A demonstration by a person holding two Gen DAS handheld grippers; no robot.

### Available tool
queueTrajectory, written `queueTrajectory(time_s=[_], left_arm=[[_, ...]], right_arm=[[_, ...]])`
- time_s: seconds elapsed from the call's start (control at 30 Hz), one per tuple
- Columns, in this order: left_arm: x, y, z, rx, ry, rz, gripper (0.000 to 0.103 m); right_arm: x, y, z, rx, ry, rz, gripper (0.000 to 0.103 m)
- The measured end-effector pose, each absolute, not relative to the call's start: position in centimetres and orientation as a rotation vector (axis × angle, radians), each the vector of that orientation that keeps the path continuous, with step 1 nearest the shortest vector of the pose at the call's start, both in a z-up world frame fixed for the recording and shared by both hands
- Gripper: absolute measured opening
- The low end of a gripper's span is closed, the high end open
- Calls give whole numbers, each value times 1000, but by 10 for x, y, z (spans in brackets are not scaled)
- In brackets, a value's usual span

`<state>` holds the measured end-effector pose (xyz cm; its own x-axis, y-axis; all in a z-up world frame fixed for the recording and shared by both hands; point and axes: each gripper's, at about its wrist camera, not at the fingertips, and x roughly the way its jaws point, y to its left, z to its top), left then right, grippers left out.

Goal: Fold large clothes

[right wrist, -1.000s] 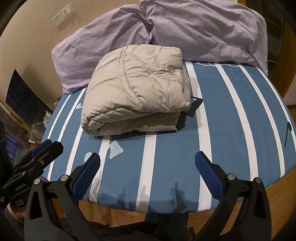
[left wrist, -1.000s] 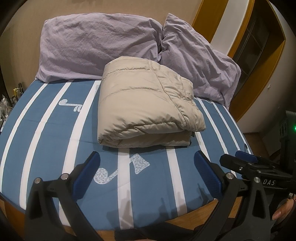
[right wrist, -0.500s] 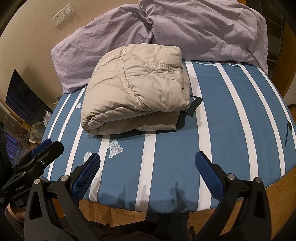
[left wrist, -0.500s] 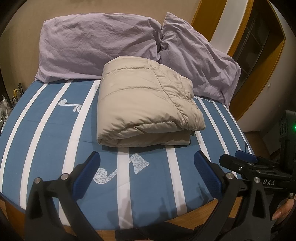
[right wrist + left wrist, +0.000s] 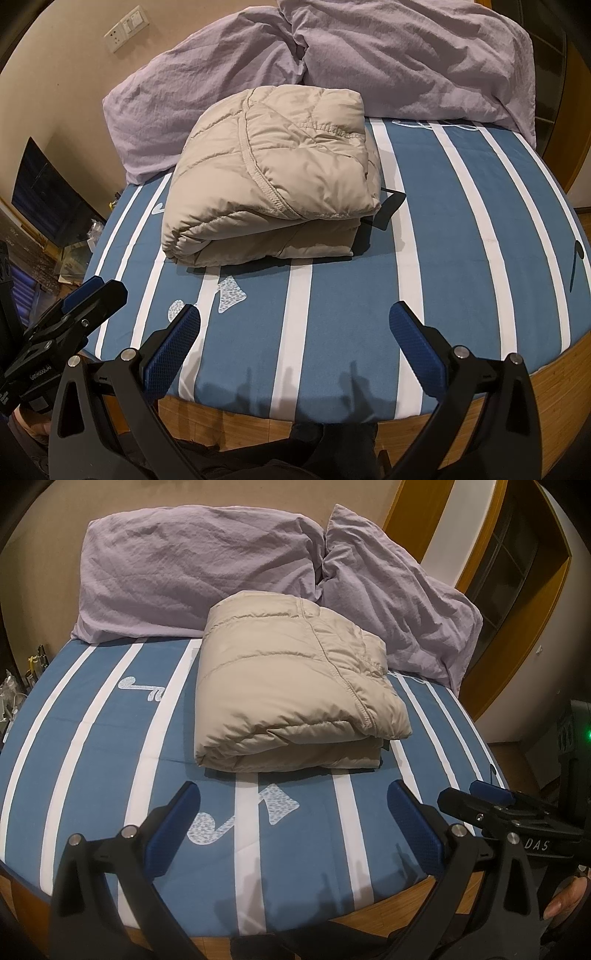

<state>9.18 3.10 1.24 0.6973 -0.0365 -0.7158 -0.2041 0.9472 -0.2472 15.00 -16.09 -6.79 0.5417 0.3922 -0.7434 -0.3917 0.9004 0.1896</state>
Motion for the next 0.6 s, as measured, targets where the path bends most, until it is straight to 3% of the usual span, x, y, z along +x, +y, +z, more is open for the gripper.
queueTrajectory(time_s=[0.6], left_arm=[[91,31,12,-320,800,94,100]], right_arm=[[150,-160,-68,1,884,466,102]])
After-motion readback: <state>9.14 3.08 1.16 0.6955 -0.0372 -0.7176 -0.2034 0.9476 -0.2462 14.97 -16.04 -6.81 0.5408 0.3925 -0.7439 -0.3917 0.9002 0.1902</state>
